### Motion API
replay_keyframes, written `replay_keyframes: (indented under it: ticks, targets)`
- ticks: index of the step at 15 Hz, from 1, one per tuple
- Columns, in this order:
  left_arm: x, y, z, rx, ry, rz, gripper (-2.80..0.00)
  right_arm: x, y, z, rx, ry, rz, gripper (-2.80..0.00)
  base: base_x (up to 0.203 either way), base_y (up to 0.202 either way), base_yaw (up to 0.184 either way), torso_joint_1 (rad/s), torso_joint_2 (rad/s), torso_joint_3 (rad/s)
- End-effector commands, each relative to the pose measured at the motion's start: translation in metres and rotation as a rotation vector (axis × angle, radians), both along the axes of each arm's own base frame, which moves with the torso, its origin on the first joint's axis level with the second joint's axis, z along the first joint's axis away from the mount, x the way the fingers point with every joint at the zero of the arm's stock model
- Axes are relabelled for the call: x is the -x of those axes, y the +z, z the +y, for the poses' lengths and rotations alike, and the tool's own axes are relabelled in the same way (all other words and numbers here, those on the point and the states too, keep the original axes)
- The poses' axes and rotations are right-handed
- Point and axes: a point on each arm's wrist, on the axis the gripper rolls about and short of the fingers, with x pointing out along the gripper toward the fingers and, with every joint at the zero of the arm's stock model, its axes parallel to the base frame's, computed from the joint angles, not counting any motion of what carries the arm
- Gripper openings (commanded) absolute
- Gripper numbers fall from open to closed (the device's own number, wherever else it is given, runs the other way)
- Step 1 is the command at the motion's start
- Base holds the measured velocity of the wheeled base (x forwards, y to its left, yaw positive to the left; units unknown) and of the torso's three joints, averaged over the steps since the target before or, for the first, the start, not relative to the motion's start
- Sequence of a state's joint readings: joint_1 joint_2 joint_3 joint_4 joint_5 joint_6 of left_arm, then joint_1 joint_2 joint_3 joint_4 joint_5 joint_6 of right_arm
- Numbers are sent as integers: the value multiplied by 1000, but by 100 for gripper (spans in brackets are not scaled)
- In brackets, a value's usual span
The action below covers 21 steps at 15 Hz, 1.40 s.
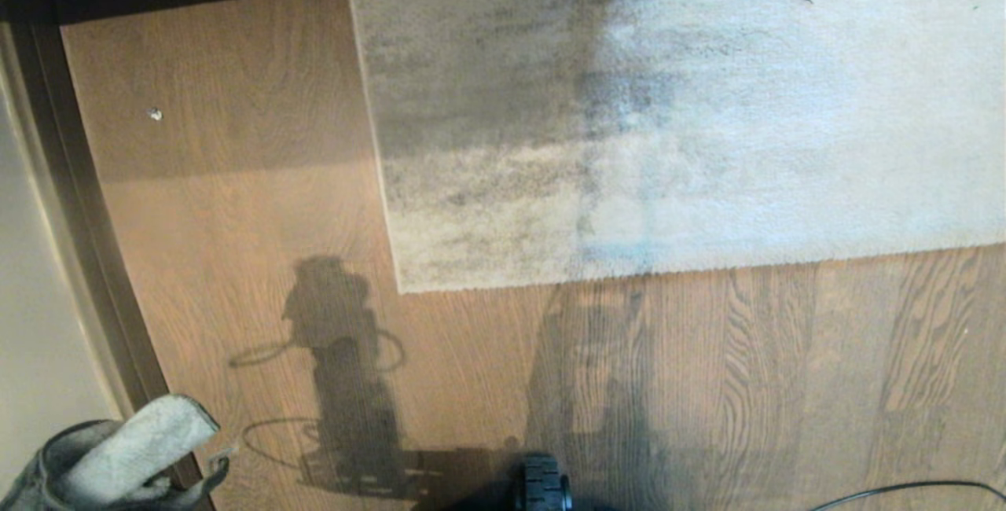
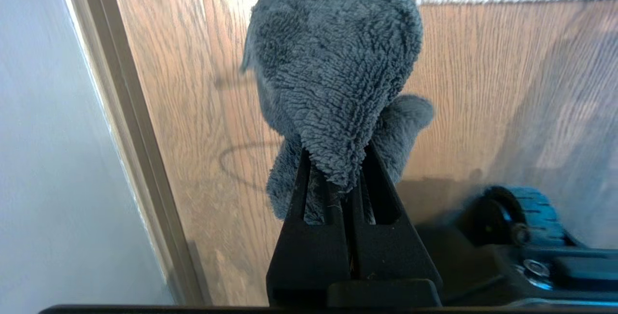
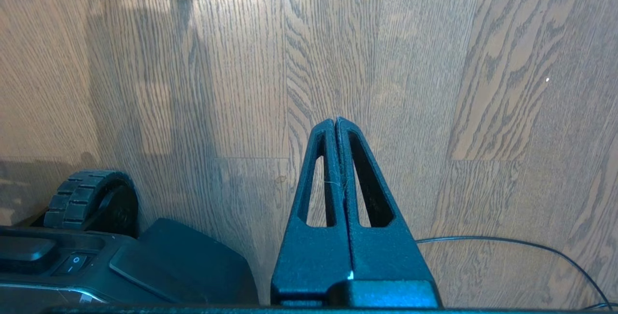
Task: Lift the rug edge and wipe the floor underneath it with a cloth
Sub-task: Put down the rag
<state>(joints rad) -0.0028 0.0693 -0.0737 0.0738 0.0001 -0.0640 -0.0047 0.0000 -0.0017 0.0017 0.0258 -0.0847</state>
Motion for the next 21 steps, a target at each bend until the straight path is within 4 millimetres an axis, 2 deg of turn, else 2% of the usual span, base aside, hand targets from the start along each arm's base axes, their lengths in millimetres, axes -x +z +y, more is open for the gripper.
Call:
replay_keyframes:
  ticks: [1,5,7,12,15,21]
  targets:
    - [-17,21,0,23,16,141,-280,0,0,0,1,0,2,-280,0,0,0,0,0,0]
    - [-61,40,1,43,41,267,-280,0,0,0,1,0,2,-280,0,0,0,0,0,0]
    - [-93,42,1,47,59,306,-280,0,0,0,1,0,2,-280,0,0,0,0,0,0]
    - [-168,42,17,69,133,232,-280,0,0,0,1,0,2,-280,0,0,0,0,0,0]
    - [-188,38,33,105,122,171,-280,0,0,0,1,0,2,-280,0,0,0,0,0,0]
    - [-226,21,46,103,111,85,-280,0,0,0,1,0,0,-280,0,0,0,0,0,0]
